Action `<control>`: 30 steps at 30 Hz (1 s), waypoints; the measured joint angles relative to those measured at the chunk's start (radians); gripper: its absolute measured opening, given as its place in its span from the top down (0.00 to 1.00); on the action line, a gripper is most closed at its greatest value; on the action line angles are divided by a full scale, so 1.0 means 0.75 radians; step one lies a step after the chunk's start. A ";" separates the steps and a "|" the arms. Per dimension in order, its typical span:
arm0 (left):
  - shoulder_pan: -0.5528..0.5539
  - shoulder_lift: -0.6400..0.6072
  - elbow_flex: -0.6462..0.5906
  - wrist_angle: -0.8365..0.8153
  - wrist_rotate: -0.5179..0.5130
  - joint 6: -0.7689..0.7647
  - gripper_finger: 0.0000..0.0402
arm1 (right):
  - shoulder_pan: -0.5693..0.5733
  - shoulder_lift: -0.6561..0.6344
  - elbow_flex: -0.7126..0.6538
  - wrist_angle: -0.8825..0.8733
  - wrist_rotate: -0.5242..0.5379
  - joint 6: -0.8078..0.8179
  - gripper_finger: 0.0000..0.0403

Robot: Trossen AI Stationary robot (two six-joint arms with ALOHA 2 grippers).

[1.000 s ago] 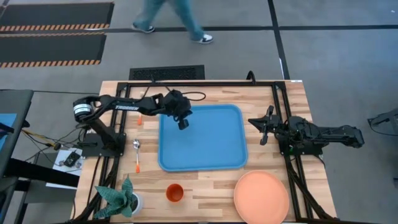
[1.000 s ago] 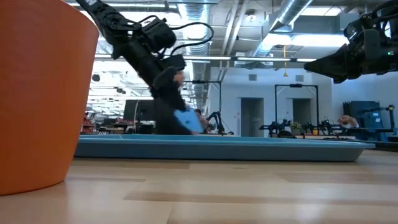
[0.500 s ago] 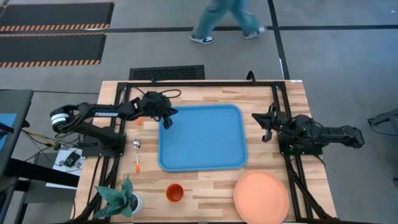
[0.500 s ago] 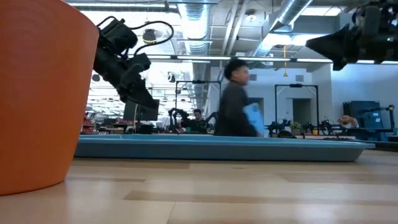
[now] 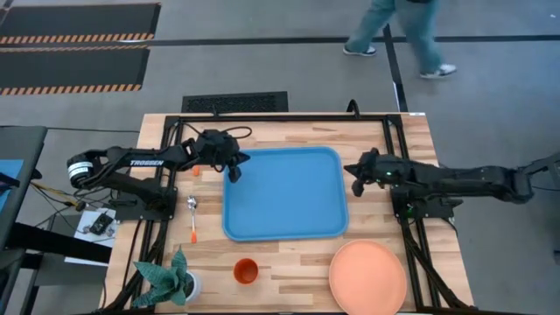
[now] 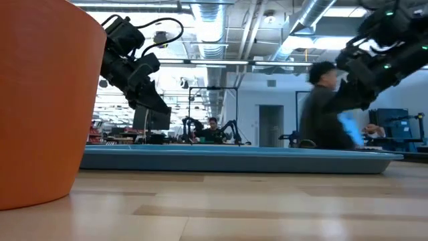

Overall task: Pick and place plate/cup/fork/spoon on tray
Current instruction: Move the blue serving tray to the center of the table

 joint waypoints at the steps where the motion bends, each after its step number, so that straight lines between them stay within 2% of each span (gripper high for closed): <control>1: 0.000 0.000 0.000 0.007 -0.002 -0.002 1.00 | -0.004 0.066 0.035 -0.017 -0.011 0.001 0.99; 10: 0.000 0.001 0.000 0.005 -0.036 -0.007 1.00 | -0.010 0.669 0.385 -0.257 -0.192 -0.012 0.98; 16: 0.001 0.001 0.000 0.004 -0.038 -0.018 1.00 | 0.010 0.954 0.564 -0.434 -0.204 -0.051 0.98; 23: 0.001 0.001 0.000 0.001 -0.063 -0.031 1.00 | 0.044 1.126 0.658 -0.541 -0.203 -0.043 0.98; 30: 0.001 0.001 0.000 -0.018 -0.065 -0.036 1.00 | 0.091 1.167 0.669 -0.617 -0.180 0.041 0.98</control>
